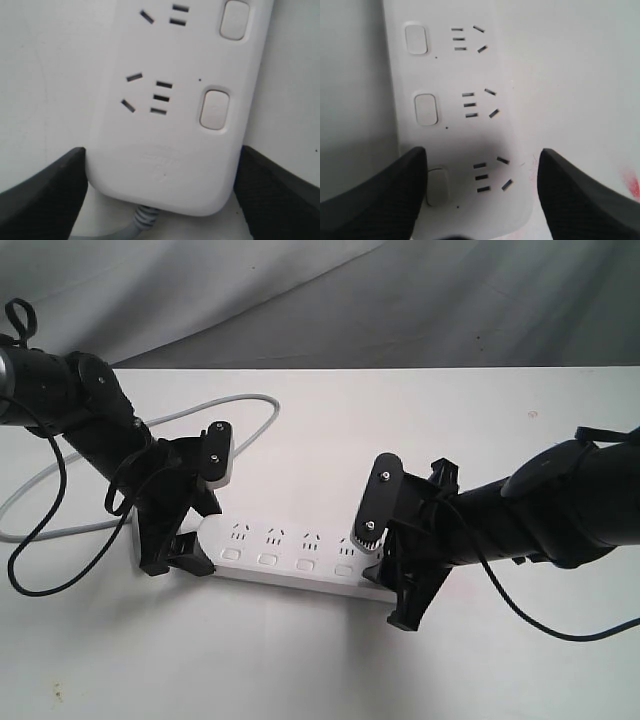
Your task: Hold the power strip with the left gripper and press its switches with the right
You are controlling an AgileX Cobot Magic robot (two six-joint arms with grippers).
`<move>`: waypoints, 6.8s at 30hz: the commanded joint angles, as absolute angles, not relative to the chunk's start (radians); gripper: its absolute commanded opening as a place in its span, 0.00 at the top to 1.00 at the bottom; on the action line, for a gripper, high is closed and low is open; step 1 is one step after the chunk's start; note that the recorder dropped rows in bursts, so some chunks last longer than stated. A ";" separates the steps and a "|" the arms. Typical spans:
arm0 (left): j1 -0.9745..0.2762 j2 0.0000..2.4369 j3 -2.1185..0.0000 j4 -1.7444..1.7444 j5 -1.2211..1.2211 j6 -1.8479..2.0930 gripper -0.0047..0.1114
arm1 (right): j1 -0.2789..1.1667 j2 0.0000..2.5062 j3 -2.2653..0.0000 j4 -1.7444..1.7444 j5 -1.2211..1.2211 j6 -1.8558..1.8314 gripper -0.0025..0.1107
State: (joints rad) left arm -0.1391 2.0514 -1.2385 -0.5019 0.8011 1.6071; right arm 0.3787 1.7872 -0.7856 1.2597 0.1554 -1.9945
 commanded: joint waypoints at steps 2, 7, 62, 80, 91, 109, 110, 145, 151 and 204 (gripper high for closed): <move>-0.138 2.052 -1.243 -0.506 0.808 1.605 0.53 | 0.370 1.768 -0.776 1.248 0.144 -2.002 0.45; -0.138 2.052 -1.243 -0.506 0.808 1.605 0.53 | 0.370 1.767 -0.776 1.248 0.142 -2.002 0.45; -0.138 2.052 -1.243 -0.506 0.808 1.606 0.53 | 0.357 1.853 -0.776 1.252 0.145 -2.010 0.45; -0.138 2.052 -1.243 -0.506 0.808 1.605 0.53 | 0.359 1.390 -0.714 1.384 0.143 -2.004 0.53; -0.138 2.052 -1.243 -0.506 0.808 1.603 0.53 | 0.359 0.712 -0.333 1.660 0.109 -2.004 0.98; -0.138 2.052 -1.243 -0.506 0.808 1.603 0.53 | 0.328 0.488 -0.287 1.744 0.077 -2.002 0.98; -0.138 2.052 -1.243 -0.506 0.808 1.603 0.53 | 0.308 0.462 -0.279 1.744 0.075 -2.002 0.98; -0.138 2.052 -1.243 -0.506 0.808 1.606 0.53 | -0.006 0.179 -0.190 0.111 0.155 -0.133 0.98; -0.138 2.052 -1.243 -0.506 0.808 1.604 0.53 | -0.006 0.179 -0.071 0.103 0.023 -0.120 0.98; -0.138 2.052 -1.243 -0.548 0.811 1.516 0.53 | -0.006 0.106 -0.019 0.103 0.018 -0.127 0.98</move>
State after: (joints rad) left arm -0.1391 2.0514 -1.2385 -0.5164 0.8051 1.5711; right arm 0.0000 0.1090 -0.0196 0.1179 0.0293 -0.1247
